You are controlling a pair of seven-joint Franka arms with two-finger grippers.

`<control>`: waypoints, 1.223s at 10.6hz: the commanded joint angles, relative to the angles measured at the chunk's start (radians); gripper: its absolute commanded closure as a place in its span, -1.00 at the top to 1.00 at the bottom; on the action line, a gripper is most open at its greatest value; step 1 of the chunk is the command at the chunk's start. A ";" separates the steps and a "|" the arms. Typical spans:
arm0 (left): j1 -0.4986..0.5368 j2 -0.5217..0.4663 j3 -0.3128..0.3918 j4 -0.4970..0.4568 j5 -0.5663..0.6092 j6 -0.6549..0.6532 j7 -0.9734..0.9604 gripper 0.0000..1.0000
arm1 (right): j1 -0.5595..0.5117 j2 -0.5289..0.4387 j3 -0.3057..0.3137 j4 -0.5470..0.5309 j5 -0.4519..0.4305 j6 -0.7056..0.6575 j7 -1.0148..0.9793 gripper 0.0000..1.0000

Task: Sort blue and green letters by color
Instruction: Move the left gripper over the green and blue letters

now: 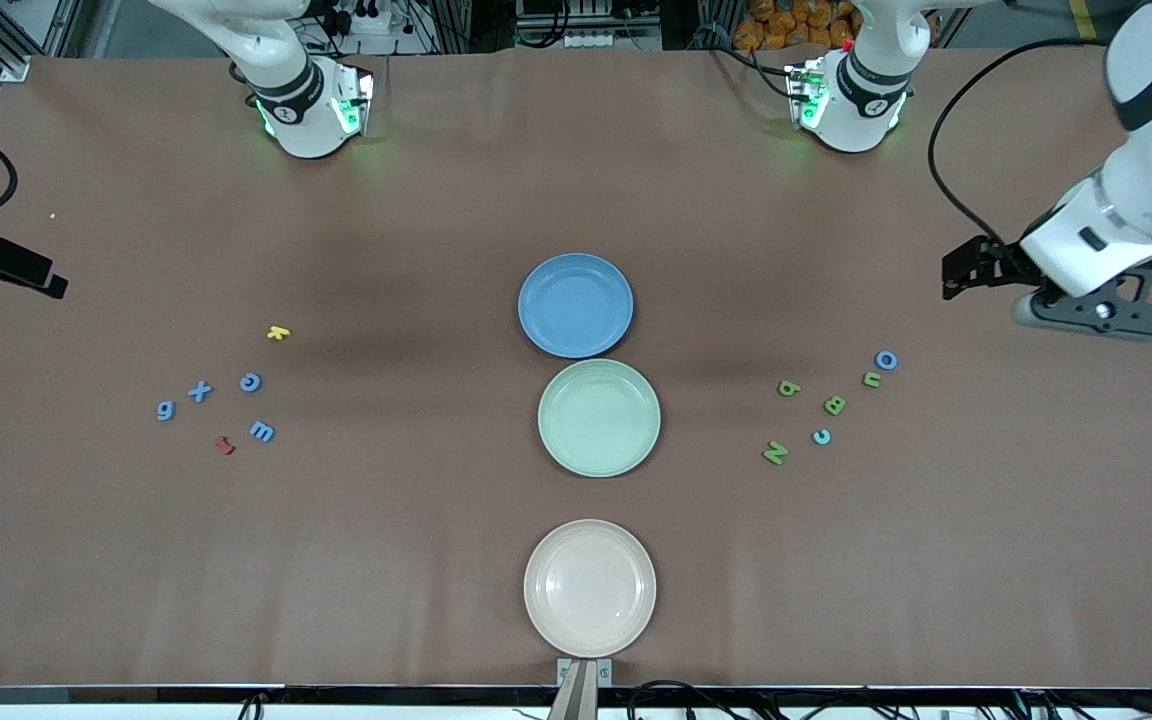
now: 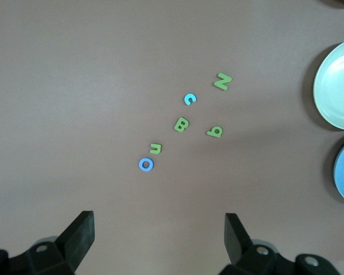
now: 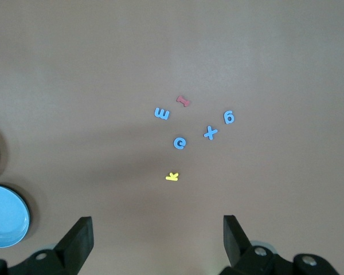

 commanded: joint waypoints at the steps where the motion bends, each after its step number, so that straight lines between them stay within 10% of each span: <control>1: 0.007 -0.007 -0.010 -0.130 -0.019 0.114 0.095 1.00 | 0.004 0.012 0.001 0.000 0.007 0.005 0.001 1.00; 13: 0.001 0.162 -0.024 -0.377 -0.004 0.546 0.345 1.00 | 0.009 0.015 -0.001 -0.005 0.008 0.013 0.009 1.00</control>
